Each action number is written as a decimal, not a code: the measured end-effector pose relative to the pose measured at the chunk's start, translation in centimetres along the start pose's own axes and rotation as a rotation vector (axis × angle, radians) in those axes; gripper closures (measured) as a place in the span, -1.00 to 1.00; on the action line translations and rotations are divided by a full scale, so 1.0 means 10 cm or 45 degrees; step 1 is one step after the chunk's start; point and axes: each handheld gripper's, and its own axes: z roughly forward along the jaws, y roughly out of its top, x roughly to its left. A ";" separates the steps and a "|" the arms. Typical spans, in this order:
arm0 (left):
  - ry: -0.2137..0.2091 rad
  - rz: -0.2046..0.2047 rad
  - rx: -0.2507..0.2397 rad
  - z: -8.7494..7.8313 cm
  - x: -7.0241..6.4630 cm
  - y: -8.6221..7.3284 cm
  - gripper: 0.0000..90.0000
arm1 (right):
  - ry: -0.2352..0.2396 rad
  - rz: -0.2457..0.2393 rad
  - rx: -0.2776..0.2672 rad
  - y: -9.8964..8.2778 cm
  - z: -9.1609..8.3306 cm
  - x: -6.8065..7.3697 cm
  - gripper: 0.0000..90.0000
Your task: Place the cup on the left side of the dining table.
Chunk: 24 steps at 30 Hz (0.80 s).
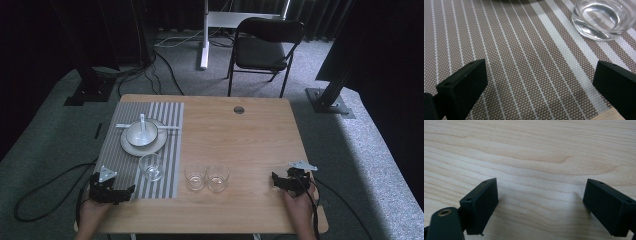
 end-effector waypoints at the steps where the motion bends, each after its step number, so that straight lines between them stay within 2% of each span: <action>1: 0.016 -0.002 -0.006 -0.01 0.00 -0.01 -0.99 | 0.000 0.001 0.000 0.00 0.00 0.00 -0.73; 2: 0.039 -0.004 -0.008 -0.02 0.00 -0.03 -0.99 | 0.000 -0.001 0.000 0.00 0.00 0.00 -0.73; 9: 0.086 -0.060 -0.007 -0.10 0.06 -0.14 -0.99 | 0.000 0.000 0.000 0.00 0.00 0.00 -0.73; 15: 0.181 -0.120 -0.030 -0.18 0.08 -0.24 -0.99 | 0.000 0.000 0.000 0.00 0.00 0.00 -0.73; 19: 0.199 -0.159 -0.038 -0.22 0.12 -0.29 -0.99 | 0.000 0.001 0.000 0.00 0.00 0.00 -0.73; 20: 0.215 -0.158 -0.038 -0.23 0.14 -0.32 -0.99 | 0.000 0.000 0.000 0.00 0.00 0.00 -0.73; 24: 0.224 -0.168 -0.039 -0.25 0.15 -0.35 -0.99 | 0.000 0.001 0.000 0.00 0.00 0.00 -0.73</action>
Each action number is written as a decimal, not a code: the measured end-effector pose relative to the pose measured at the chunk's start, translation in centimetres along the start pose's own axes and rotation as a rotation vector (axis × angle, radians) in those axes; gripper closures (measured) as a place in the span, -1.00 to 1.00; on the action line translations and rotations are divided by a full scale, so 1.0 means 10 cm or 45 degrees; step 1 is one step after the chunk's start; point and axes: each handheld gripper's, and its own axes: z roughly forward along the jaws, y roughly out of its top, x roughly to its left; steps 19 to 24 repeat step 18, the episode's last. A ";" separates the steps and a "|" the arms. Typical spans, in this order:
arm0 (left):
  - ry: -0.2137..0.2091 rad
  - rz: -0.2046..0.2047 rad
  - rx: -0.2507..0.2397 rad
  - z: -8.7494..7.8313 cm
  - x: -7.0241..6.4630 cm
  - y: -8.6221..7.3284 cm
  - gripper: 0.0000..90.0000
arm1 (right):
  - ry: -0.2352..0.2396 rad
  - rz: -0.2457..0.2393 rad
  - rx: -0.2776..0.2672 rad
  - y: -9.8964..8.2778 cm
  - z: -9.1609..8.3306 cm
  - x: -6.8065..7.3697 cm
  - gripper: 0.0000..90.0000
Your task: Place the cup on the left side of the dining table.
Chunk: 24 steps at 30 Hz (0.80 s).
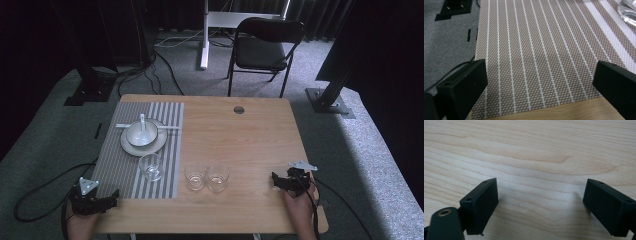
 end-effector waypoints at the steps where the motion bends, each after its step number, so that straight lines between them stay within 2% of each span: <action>1: 0.004 -0.001 0.004 0.00 0.00 -0.01 -0.99 | 0.000 -0.001 0.000 0.00 0.00 0.00 -0.73; 2: 0.012 -0.001 0.011 0.01 0.00 -0.01 -0.99 | 0.000 -0.002 0.000 0.00 0.00 0.00 -0.73; 3: 0.045 -0.003 0.008 0.00 0.01 -0.01 -0.99 | 0.000 -0.001 0.000 0.00 0.00 0.00 -0.73; 7: 0.036 -0.035 -0.022 -0.01 0.03 -0.02 -0.99 | 0.000 -0.001 0.000 0.00 0.00 0.00 -0.73; 10: 0.052 -0.037 -0.009 -0.01 0.04 -0.03 -0.99 | 0.000 -0.001 0.000 0.00 0.00 0.00 -0.73; 14: 0.046 -0.063 -0.010 -0.02 0.06 -0.03 -0.99 | 0.000 -0.001 0.000 0.00 0.00 0.00 -0.73; 17: 0.056 -0.061 0.024 0.00 0.05 -0.03 -0.99 | 0.000 -0.001 0.000 0.00 0.00 0.00 -0.73; 24: 0.056 -0.061 0.024 0.00 0.05 -0.03 -0.99 | 0.000 -0.001 0.000 0.00 0.00 0.00 -0.73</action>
